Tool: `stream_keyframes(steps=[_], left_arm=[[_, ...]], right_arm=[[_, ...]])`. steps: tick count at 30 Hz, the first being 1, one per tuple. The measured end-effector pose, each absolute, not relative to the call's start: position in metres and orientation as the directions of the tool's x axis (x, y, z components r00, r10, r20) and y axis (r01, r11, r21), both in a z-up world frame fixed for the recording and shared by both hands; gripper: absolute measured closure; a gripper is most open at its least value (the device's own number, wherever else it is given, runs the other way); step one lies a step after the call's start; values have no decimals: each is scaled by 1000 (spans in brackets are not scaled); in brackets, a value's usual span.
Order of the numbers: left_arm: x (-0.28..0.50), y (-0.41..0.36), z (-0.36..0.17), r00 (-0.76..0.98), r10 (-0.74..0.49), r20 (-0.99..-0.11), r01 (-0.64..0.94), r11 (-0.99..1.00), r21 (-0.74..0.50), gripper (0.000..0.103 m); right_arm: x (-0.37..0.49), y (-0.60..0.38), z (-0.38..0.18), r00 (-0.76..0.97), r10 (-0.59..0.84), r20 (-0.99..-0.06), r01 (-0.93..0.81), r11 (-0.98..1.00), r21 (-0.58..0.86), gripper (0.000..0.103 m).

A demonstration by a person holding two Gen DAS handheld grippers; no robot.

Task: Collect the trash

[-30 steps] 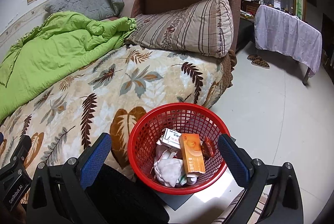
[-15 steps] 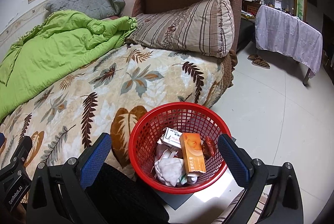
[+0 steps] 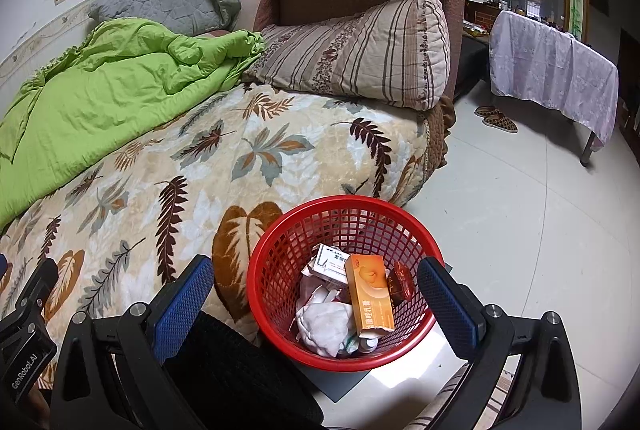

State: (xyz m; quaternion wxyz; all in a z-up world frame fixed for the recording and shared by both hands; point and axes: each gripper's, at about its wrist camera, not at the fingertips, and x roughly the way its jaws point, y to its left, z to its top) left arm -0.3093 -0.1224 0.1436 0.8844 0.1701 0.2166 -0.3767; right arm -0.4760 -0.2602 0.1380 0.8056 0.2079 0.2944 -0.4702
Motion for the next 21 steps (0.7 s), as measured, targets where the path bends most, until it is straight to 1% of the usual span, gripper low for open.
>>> stream_keyframes(steps=[21], left_arm=[[-308, -121, 143, 619, -595, -512, 741, 659, 129, 2]], right_arm=[[-470, -258, 134, 387, -630, -674, 875, 481, 52, 0]])
